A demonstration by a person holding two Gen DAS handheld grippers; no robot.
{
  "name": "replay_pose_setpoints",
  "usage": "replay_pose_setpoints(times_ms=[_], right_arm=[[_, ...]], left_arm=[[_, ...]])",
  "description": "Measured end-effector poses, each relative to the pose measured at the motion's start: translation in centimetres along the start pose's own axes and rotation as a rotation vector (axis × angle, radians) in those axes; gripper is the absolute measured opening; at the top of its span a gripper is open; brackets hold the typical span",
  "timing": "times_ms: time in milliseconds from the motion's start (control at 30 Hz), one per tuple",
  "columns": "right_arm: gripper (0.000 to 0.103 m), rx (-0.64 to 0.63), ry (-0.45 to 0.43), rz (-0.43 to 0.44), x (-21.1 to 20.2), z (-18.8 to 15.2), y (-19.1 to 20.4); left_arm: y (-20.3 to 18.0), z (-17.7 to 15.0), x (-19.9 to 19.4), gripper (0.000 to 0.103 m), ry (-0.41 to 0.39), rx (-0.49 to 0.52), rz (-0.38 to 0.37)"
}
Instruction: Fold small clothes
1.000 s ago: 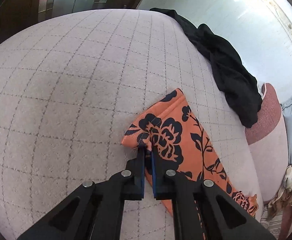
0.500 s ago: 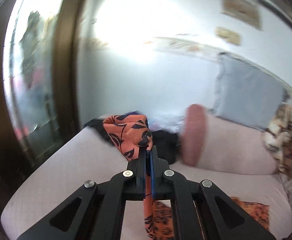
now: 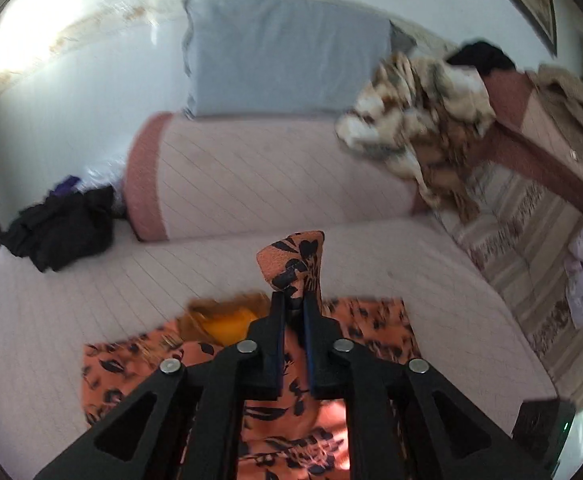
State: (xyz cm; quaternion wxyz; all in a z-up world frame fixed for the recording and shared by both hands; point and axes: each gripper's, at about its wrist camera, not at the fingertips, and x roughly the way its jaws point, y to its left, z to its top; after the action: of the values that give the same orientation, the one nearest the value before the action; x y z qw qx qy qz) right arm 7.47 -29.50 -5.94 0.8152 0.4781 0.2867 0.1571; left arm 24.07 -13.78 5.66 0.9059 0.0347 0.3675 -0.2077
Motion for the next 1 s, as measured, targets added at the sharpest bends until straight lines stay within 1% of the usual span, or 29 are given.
replay_pose_setpoints(times_ms=[33, 67, 100, 133, 167, 200, 233, 267, 300, 333, 400, 433, 500, 567, 600, 667, 700, 733, 800, 833, 867, 900, 933, 1000], right_arm=[[0.093, 0.017, -0.018, -0.011, -0.3, 0.3, -0.4], [0.094, 0.034, -0.035, -0.019, -0.6, 0.5, -0.8], [0.094, 0.047, -0.046, -0.027, -0.8, 0.7, -1.1], [0.094, 0.056, -0.054, -0.035, -1.0, 0.9, -1.4], [0.094, 0.063, -0.059, -0.042, -1.1, 1.0, -1.6], [0.094, 0.069, -0.062, -0.047, -1.1, 1.0, -1.8], [0.095, 0.071, -0.059, -0.05, -1.1, 1.1, -1.9], [0.095, 0.07, -0.052, -0.055, -1.0, 1.1, -1.9], [0.095, 0.068, -0.044, -0.066, -0.8, 1.1, -2.0], [0.095, 0.069, -0.035, -0.071, -0.6, 1.0, -1.9], [0.095, 0.061, -0.013, -0.076, 0.0, 0.9, -1.6], [0.095, 0.041, 0.004, -0.104, 0.5, 0.8, -1.5], [0.095, 0.025, 0.019, -0.143, 1.3, 0.5, -1.3], [0.095, 0.032, 0.022, -0.173, 1.8, 0.8, -1.5], [0.095, 0.055, 0.02, -0.192, 2.0, 1.1, -2.1], [0.095, 0.167, 0.011, -0.25, 2.0, 1.5, -3.8], [0.095, 0.217, 0.01, -0.241, 1.8, 1.6, -4.5], [0.095, 0.24, 0.006, -0.245, 1.7, 1.8, -4.8], [0.095, 0.226, -0.004, -0.283, 1.5, 2.4, -4.7], [0.095, 0.203, -0.007, -0.317, 1.5, 2.9, -4.4], [0.095, 0.184, -0.021, -0.371, 1.4, 3.4, -4.1], [0.095, 0.175, -0.039, -0.407, 1.2, 3.8, -3.8], [0.095, 0.163, -0.041, -0.414, 1.2, 4.2, -3.5], [0.095, 0.078, -0.031, -0.471, 1.8, 5.2, -2.6]], left_arm=[[-0.5, -1.4, 1.4, 0.016, 0.066, 0.003, -0.013], [-0.3, -2.7, 2.4, 0.016, 0.112, -0.001, -0.023], [0.1, -3.8, 2.5, 0.016, 0.131, -0.004, -0.022], [0.9, -4.9, 2.3, 0.017, 0.135, -0.008, -0.006], [2.4, -5.9, 1.9, 0.021, 0.134, -0.021, 0.017], [4.0, -6.6, 0.9, 0.029, 0.124, -0.044, 0.033], [5.5, -6.9, 0.2, 0.039, 0.111, -0.065, 0.054], [7.5, -7.6, -0.7, 0.05, 0.093, -0.082, 0.096], [9.4, -7.8, -1.9, 0.053, 0.077, -0.096, 0.143], [11.6, -8.7, -2.9, 0.053, 0.054, -0.119, 0.203], [15.0, -10.0, -3.8, 0.053, 0.052, -0.155, 0.257], [17.0, -11.0, -4.1, 0.053, 0.065, -0.19, 0.278], [19.5, -12.5, -4.4, 0.053, 0.08, -0.242, 0.283], [21.6, -14.2, -4.8, 0.053, 0.074, -0.292, 0.28], [22.3, -14.8, -4.9, 0.053, 0.071, -0.311, 0.274], [23.5, -16.1, -5.0, 0.053, 0.069, -0.354, 0.245], [23.9, -16.7, -5.0, 0.053, 0.069, -0.369, 0.23], [24.0, -17.1, -4.7, 0.053, 0.066, -0.374, 0.222], [24.4, -18.1, -4.3, 0.053, 0.061, -0.389, 0.221], [24.7, -18.4, -4.3, 0.053, 0.067, -0.399, 0.222], [25.0, -18.6, -4.2, 0.053, 0.073, -0.412, 0.215], [25.3, -18.7, -4.5, 0.053, 0.07, -0.424, 0.204], [25.5, -18.8, -4.7, 0.053, 0.062, -0.431, 0.199], [25.9, -18.8, -5.0, 0.053, 0.049, -0.445, 0.197]])
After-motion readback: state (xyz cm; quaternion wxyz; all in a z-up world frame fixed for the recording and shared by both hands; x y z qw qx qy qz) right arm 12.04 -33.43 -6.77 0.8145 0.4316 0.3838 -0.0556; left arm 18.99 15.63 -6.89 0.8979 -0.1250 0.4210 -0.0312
